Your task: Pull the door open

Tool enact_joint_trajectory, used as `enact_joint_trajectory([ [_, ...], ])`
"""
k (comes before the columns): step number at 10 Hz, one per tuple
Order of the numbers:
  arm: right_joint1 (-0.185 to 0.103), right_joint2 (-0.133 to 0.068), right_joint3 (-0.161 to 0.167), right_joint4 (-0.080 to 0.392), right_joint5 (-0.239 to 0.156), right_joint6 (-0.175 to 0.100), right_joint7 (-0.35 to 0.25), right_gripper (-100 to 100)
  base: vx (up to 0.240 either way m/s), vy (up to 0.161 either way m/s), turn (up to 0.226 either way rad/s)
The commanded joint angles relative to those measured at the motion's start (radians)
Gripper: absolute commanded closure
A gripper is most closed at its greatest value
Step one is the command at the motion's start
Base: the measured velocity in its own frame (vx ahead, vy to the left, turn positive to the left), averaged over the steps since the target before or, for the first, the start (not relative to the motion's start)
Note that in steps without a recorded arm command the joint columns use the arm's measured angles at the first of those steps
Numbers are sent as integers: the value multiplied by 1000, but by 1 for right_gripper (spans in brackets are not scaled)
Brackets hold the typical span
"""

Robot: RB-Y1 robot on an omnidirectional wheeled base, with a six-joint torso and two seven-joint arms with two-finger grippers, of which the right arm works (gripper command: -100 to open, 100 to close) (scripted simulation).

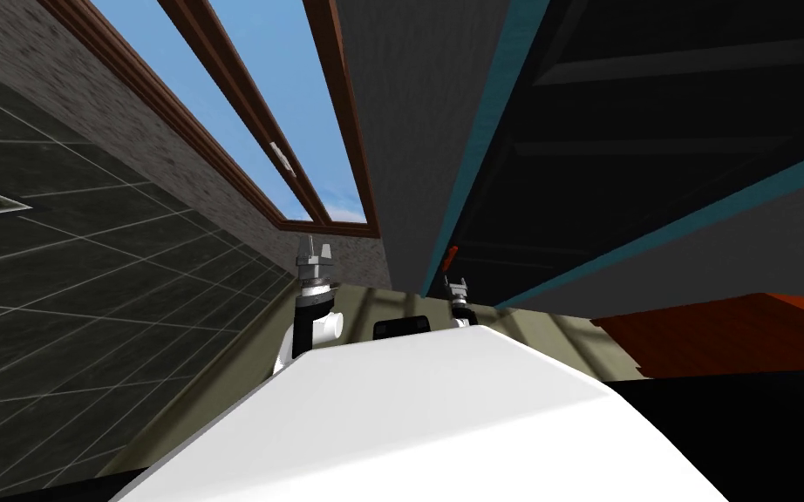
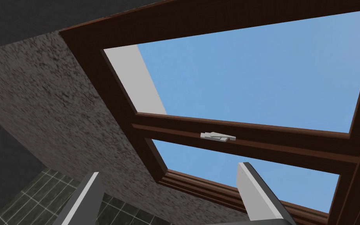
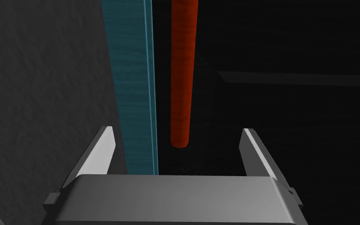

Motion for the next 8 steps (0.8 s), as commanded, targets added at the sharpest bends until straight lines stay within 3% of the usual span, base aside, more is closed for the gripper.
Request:
enact_joint_trajectory([
  [1, -7, -2, 8, 28, -10, -9, -19, -100, 61, -51, 75],
  [2, -3, -2, 4, 11, -8, -2, -9, -100, 22, -19, 10],
  [8, -2, -62, -38, 89, -31, -29, -105, -100, 182, -16, 121],
])
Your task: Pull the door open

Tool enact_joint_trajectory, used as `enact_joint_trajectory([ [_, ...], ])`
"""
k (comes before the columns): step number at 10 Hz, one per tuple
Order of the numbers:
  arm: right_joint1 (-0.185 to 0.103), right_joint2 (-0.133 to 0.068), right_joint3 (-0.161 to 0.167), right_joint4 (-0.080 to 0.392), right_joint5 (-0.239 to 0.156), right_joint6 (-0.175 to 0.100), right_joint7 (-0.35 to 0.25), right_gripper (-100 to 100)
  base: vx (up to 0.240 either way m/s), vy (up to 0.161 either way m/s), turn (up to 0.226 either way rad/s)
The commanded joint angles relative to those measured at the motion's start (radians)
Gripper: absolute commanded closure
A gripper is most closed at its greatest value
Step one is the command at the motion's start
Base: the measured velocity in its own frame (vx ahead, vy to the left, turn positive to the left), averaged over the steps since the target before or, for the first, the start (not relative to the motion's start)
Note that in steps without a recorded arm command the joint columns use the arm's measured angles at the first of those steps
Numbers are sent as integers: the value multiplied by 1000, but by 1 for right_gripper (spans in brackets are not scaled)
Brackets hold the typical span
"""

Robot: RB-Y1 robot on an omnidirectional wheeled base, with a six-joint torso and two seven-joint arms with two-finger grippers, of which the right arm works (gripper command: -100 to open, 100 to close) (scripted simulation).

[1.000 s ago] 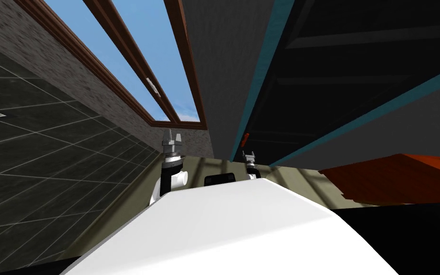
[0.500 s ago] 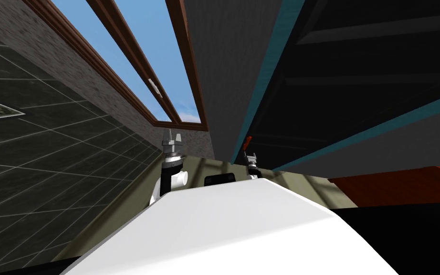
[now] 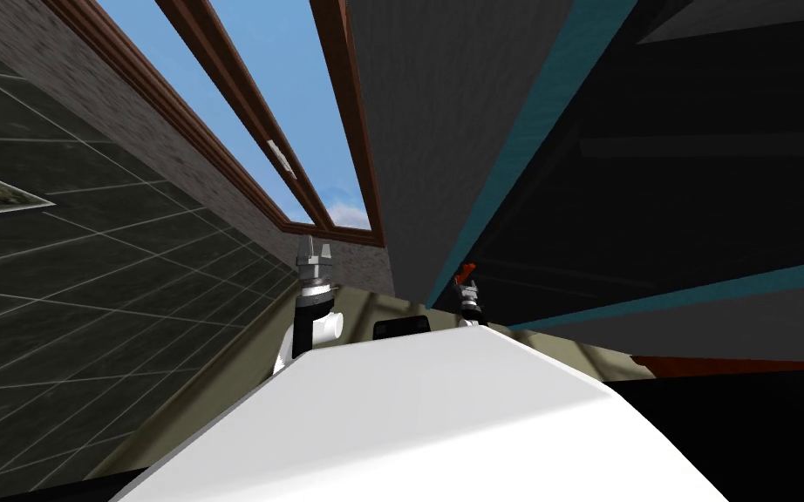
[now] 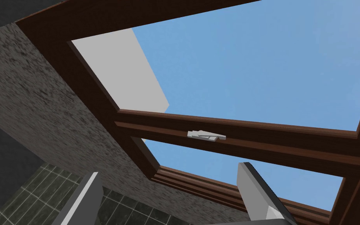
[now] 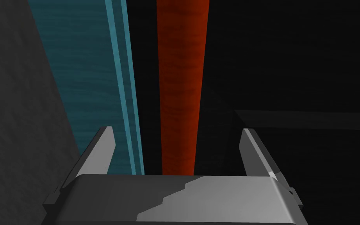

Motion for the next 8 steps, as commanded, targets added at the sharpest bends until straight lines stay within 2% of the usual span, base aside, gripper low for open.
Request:
enact_joint_trajectory([
  [1, -2, -9, -8, 24, -3, -10, -22, -100, 172, -34, 101],
  [2, -2, -6, -4, 16, -2, -6, -14, -100, 59, -12, -6],
  [3, -2, -6, -4, 16, -2, -6, -14, 100, -21, 12, 3],
  [8, -2, -6, -4, 16, -2, -6, -14, 100, -8, 1, 2],
])
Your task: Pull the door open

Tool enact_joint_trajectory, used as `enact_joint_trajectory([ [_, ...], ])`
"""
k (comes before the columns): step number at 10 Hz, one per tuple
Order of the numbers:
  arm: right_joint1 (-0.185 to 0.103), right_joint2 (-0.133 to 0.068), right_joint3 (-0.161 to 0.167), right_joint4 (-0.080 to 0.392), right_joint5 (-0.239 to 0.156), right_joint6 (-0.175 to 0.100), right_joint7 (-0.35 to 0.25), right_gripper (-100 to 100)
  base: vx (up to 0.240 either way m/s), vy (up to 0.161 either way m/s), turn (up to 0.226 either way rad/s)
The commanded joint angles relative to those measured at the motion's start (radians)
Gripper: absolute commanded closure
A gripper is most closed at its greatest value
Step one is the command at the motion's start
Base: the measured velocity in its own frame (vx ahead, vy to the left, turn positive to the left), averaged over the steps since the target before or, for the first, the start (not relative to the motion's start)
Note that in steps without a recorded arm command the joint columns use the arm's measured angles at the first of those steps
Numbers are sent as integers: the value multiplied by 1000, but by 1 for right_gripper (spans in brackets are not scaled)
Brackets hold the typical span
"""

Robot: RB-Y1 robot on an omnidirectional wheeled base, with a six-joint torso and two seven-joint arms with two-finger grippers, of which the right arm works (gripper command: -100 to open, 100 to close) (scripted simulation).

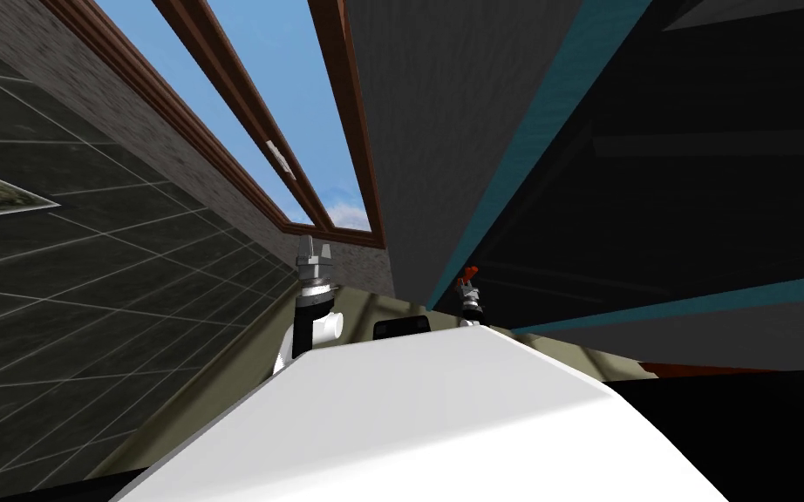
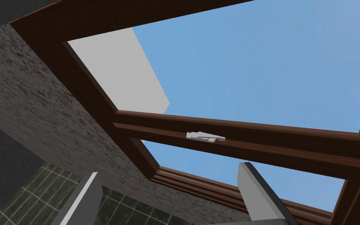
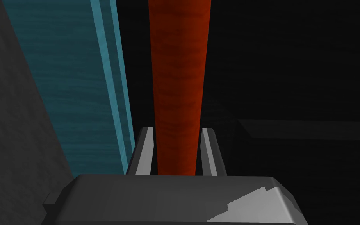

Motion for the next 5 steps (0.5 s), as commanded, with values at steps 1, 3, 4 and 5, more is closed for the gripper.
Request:
enact_joint_trajectory([
  [1, 8, -15, 20, -3, 9, -12, -19, 100, -117, -19, 108],
  [3, 15, -27, 37, -6, 17, -21, -34, 100, -195, -22, 100],
  [4, 21, -37, 49, -8, 23, -29, -46, 100, -203, -15, 94],
  [5, 26, -46, 62, -9, 28, -36, -58, 100, -212, -21, 107],
])
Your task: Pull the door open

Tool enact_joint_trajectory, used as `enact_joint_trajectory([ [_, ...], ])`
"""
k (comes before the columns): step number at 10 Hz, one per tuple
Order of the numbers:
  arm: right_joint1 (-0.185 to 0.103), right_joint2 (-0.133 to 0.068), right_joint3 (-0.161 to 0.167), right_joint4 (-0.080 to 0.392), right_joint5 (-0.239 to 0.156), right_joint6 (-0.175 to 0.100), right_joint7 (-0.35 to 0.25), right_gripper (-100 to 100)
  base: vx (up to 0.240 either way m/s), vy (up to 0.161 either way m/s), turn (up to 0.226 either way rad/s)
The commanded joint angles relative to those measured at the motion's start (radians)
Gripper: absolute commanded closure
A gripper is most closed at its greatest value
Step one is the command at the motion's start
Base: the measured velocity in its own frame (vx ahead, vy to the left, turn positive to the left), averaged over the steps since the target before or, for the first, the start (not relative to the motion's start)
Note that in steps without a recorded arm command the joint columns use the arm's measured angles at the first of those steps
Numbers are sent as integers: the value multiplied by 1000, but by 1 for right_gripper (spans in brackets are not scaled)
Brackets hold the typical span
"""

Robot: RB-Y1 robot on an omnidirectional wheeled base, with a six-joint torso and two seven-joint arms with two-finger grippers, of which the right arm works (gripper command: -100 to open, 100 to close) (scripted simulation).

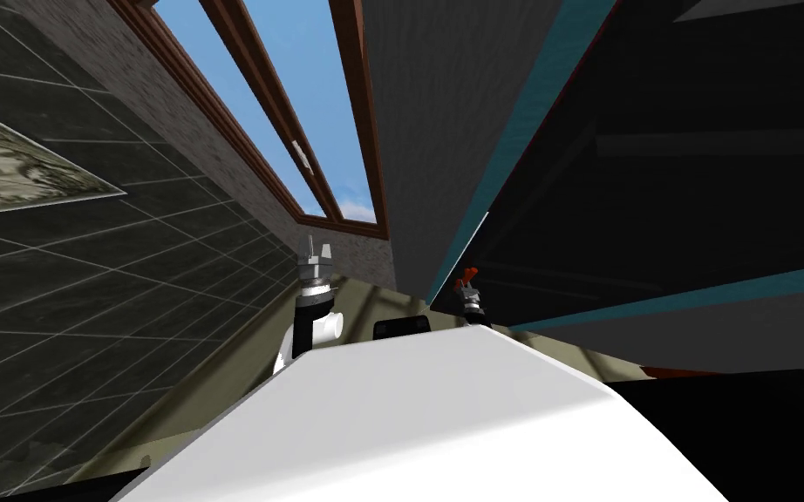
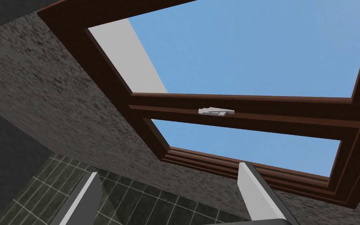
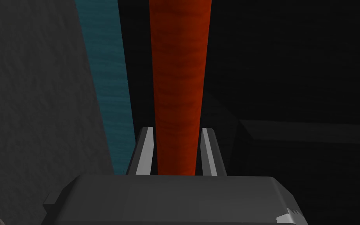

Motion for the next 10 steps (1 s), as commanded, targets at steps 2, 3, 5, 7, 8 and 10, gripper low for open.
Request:
enact_joint_trajectory([
  [2, 14, -22, 31, -3, 14, -21, -29, 100, -197, 0, 94],
  [3, 20, -32, 45, -5, 21, -28, -42, 100, -214, -12, 104],
  [5, 20, -35, 45, -3, 21, -30, -43, 100, -148, 1, 49],
  [7, 36, -59, 79, -2, 37, -58, -75, 100, -205, -41, 125],
  [8, 42, -68, 91, -1, 42, -69, -86, 100, -218, -46, 117],
  [10, 53, -87, 115, -1, 54, -91, -109, 100, -212, -32, 102],
])
